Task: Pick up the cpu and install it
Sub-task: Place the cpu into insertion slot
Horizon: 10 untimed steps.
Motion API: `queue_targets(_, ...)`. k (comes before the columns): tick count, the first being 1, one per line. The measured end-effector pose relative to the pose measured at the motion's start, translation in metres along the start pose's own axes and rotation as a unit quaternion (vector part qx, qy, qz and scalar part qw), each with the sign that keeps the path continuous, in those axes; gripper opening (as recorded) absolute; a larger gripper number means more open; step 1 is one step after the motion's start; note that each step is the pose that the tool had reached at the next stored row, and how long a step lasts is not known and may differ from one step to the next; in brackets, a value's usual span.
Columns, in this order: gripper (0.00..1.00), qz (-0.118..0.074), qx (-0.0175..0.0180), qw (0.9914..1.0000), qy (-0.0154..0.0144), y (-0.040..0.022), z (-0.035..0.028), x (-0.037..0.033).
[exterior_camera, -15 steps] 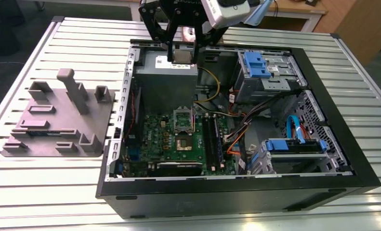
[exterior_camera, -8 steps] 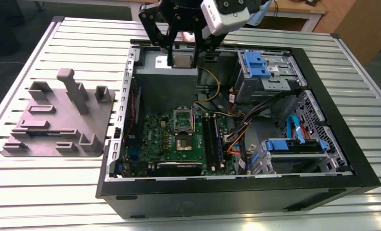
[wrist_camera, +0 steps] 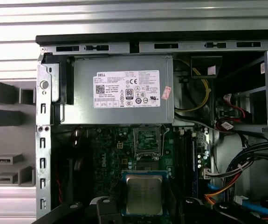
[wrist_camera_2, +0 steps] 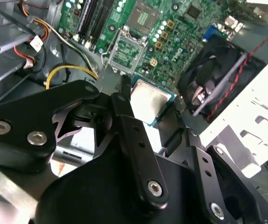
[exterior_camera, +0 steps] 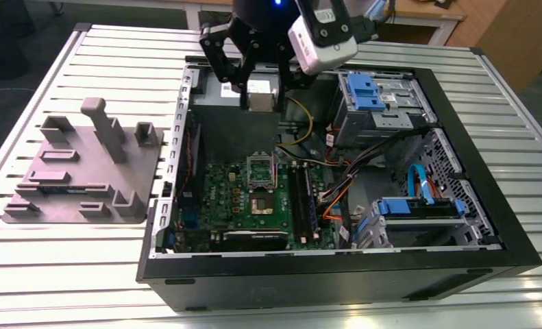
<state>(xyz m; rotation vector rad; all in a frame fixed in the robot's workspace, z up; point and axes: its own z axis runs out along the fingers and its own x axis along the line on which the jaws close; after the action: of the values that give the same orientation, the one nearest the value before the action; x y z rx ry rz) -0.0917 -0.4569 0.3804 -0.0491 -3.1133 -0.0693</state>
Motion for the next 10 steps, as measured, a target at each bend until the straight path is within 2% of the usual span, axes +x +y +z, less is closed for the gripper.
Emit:
queue_targets(2, 0.47, 0.000, -0.0001, 1.00000, 0.0000, -0.0017, 0.0035, -0.0031)
queue_targets(10, 0.47, 0.000, -0.0002, 1.00000, 0.0000, -0.0100, 0.0176, -0.0044)
